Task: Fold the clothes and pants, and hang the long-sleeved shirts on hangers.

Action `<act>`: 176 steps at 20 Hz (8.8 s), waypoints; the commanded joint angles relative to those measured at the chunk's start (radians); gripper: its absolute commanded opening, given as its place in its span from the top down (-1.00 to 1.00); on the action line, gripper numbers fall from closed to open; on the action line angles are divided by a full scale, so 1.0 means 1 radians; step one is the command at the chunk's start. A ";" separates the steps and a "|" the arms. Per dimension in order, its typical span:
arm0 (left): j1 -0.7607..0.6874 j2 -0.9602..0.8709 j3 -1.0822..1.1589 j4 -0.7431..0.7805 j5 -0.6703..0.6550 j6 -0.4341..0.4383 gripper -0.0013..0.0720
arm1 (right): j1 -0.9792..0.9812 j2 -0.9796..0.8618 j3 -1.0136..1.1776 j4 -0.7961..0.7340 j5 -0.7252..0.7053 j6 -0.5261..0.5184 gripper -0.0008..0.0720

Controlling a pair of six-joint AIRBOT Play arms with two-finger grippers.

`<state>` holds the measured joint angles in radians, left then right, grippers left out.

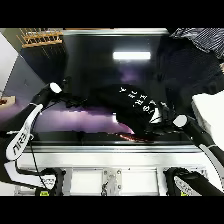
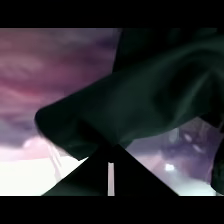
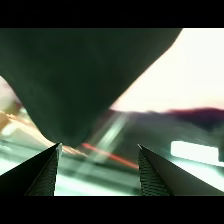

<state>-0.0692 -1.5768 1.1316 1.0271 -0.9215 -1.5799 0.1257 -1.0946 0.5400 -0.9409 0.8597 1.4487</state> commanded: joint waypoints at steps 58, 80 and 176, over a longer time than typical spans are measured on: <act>0.090 0.367 -0.030 -0.032 -0.130 0.055 0.95 | -0.072 -0.039 0.425 -0.199 -0.081 -0.073 0.95; 0.576 0.923 0.192 -0.120 -0.125 -0.005 0.95 | -0.203 0.408 0.840 -0.424 0.470 0.362 0.95; 0.578 0.833 0.301 -0.051 -0.171 -0.047 0.95 | -0.380 0.298 0.965 -0.046 0.417 -0.032 0.95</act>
<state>0.5617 -0.6136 1.4849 1.0286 -1.0035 -1.6497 -0.2588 -0.6670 1.5036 -0.9623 1.0855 1.3540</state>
